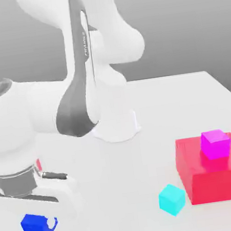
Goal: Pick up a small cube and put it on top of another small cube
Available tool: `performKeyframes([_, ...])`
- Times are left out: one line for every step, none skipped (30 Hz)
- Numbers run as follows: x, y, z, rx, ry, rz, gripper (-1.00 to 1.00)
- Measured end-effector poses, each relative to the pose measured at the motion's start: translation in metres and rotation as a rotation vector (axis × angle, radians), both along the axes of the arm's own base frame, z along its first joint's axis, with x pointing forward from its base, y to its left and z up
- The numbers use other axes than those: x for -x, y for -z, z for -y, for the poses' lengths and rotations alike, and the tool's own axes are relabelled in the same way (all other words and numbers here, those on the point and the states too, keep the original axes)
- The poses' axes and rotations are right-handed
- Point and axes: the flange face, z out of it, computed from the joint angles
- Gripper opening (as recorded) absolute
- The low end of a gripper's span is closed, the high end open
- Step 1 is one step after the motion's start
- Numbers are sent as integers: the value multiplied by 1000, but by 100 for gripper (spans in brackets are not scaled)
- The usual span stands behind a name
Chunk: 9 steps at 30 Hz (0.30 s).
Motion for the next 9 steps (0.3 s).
performKeyframes([-4, 7, 3, 1, -14, 1, -100])
performKeyframes([-6, 19, 4, 1, -21, 1, -100])
performKeyframes([-7, 33, 5, 2, -24, 1, -100])
performKeyframes([-7, 48, 6, 2, -26, 1, 100])
performKeyframes([-7, 48, 6, 2, -26, 1, 100])
performKeyframes([-7, 48, 6, 2, -26, 1, 100])
performKeyframes([-7, 48, 6, 2, -26, 1, 100])
performKeyframes([-7, 48, 6, 2, -26, 1, 100])
performKeyframes([-7, 48, 6, 2, -26, 1, 100])
